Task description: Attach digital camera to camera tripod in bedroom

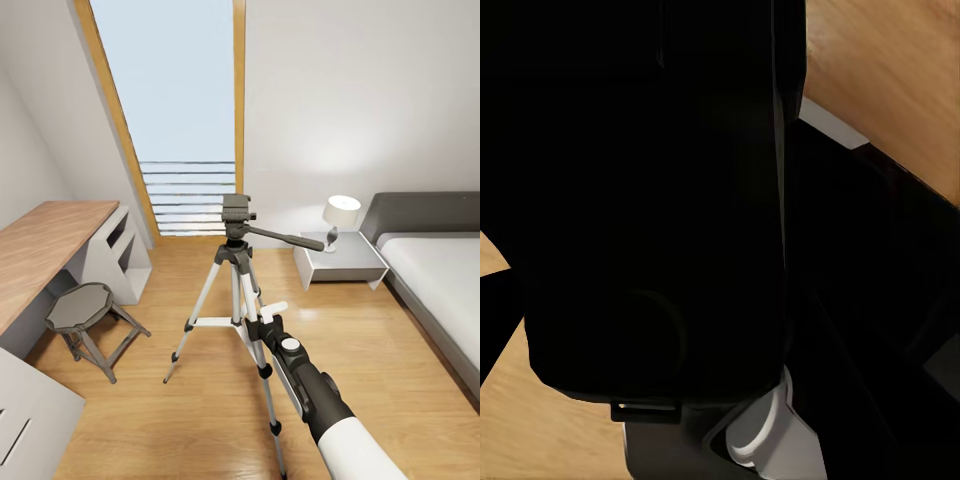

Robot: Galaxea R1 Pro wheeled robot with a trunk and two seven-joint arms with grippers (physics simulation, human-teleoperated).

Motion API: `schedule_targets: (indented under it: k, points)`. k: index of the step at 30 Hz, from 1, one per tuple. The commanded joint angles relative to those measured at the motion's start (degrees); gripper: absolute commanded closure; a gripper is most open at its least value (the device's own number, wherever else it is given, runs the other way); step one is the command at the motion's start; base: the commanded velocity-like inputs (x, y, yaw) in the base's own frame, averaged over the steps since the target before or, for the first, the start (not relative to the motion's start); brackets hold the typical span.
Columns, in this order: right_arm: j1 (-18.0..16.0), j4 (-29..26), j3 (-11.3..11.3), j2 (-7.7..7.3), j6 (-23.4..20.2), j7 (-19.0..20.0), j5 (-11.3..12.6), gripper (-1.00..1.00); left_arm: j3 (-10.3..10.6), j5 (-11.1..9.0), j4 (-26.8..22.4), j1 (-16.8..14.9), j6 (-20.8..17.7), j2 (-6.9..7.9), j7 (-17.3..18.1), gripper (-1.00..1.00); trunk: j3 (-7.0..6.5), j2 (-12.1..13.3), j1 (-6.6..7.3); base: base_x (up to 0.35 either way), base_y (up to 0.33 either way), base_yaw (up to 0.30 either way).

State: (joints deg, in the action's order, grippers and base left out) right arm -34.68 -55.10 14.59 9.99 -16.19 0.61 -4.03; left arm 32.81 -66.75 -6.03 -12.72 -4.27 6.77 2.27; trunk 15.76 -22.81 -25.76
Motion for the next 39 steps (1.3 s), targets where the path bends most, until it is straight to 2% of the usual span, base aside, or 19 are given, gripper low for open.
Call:
schedule_targets:
  k: [1, 12, 15, 19, 23, 25, 26, 27, 28, 29, 30, 31, 32, 34, 35, 36, 38, 39]
  points:
    - [0.0, -0.1, 0.1, 0.01, -0.3, 0.0, -0.4, 1.00, 0.2, -0.3, 0.0, 0.0, -0.2, 0.02, 0.2, 1.00, 0.10, -0.1, -0.03, 0.000, 0.000, 0.000]
    - [0.0, -0.1, 0.0, 0.01, 0.0, 0.7, -0.8, 1.00, 0.4, -0.2, -0.4, 0.0, 0.0, 0.46, 0.2, 1.00, 0.10, -0.1, -0.03, 0.000, 0.000, 0.000]
    - [0.0, -0.2, 0.0, 0.01, 0.0, 0.7, -0.9, 1.00, 0.3, -0.2, -1.5, -0.1, 0.0, 1.62, 0.0, 1.00, 0.10, -0.1, -0.03, 0.000, 0.000, 0.000]
    - [0.0, -0.2, -0.1, 0.01, 0.1, 0.7, -1.0, 1.00, 0.2, -0.2, -6.7, -0.4, -0.8, 4.06, -1.1, 1.00, 0.10, -0.1, -0.03, 0.000, 0.000, 0.000]
    - [0.0, -0.2, -0.1, 0.01, 0.1, 0.7, -1.0, 1.00, 0.2, 0.1, -17.3, -0.7, -3.9, 6.25, -5.1, 1.00, 0.10, -0.1, -0.03, 0.000, 0.000, 0.000]
    - [0.0, -0.2, -0.1, 0.01, 0.1, 0.6, -1.0, 1.00, 0.1, 0.9, -27.8, -0.8, -9.5, 8.06, -10.7, 1.00, 0.10, -0.1, -0.03, 0.000, 0.000, 0.000]
    - [0.0, -0.2, -0.1, 0.01, 0.1, 0.5, -1.0, 1.00, 0.0, 1.4, -34.0, -0.8, -13.1, 9.20, -14.7, 1.00, 0.10, -0.1, -0.03, 0.000, 0.000, 0.000]
    - [0.0, -0.2, -0.1, 0.01, 0.1, 0.4, -1.0, 1.00, -0.1, 1.6, -37.3, -0.8, -15.0, 9.77, -17.0, 1.00, 0.10, -0.1, -0.03, 0.000, 0.000, 0.000]
    - [0.0, -0.2, -0.1, 0.01, 0.1, 0.4, -1.0, 1.00, -0.7, 1.8, -44.4, -0.9, -18.5, 10.85, -22.2, 1.00, 0.10, -0.1, -0.03, 0.000, 0.000, 0.000]
    - [0.0, -0.2, -0.1, 0.01, 0.1, 0.3, -0.9, 1.00, -1.3, 1.9, -48.0, -0.8, -20.2, 11.26, -25.1, 1.00, 0.10, -0.1, -0.03, 0.000, 0.000, 0.000]
    - [0.0, -0.2, -0.1, 0.01, 0.1, 0.2, -0.9, 1.00, -3.1, 2.0, -55.1, -0.8, -23.4, 11.81, -31.0, 1.00, 0.10, -0.1, -0.03, 0.000, 0.000, 0.000]
    - [0.0, -0.2, -0.1, 0.01, 0.1, 0.2, -0.9, 1.00, -4.3, 2.0, -58.4, -0.8, -24.9, 11.96, -33.9, 1.00, 0.10, -0.1, -0.03, 0.000, 0.000, 0.000]
    - [0.0, -0.2, -0.1, 0.01, 0.1, 0.2, -0.9, 1.00, -7.2, 1.8, -64.1, -0.8, -27.9, 12.13, -39.5, 1.00, 0.10, -0.1, -0.03, 0.000, 0.000, 0.000]
    - [0.0, -0.2, -0.1, 0.01, 0.1, 0.2, -1.0, 1.00, -10.2, 1.6, -68.6, -0.9, -31.3, 12.11, -44.4, 1.00, 0.10, -0.1, -0.03, 0.000, 0.000, 0.000]
    - [0.0, -0.2, -0.1, 0.01, 0.1, 0.2, -1.0, 1.00, -13.0, 1.4, -72.0, -1.3, -35.0, 11.86, -48.1, 1.00, 0.10, -0.1, -0.03, 0.000, 0.000, 0.000]
    - [0.0, -0.2, -0.1, 0.01, 0.1, 0.2, -1.0, 1.00, -14.3, 1.3, -73.4, -1.9, -36.9, 11.65, -49.5, 1.00, 0.10, -0.1, -0.03, 0.000, 0.000, 0.000]
    - [0.0, -0.2, -0.1, 0.01, 0.1, 0.2, -0.9, 1.00, -19.0, 1.1, -76.5, -5.5, -43.8, 10.44, -52.7, 1.00, 0.10, -0.1, -0.03, 0.000, 0.000, 0.000]
    - [0.0, -0.2, -0.1, 0.01, 0.1, 0.2, -0.9, 1.00, -23.4, 1.1, -78.0, -11.5, -49.1, 9.03, -54.5, 1.00, 0.10, -0.1, -0.03, 0.000, 0.000, 0.000]
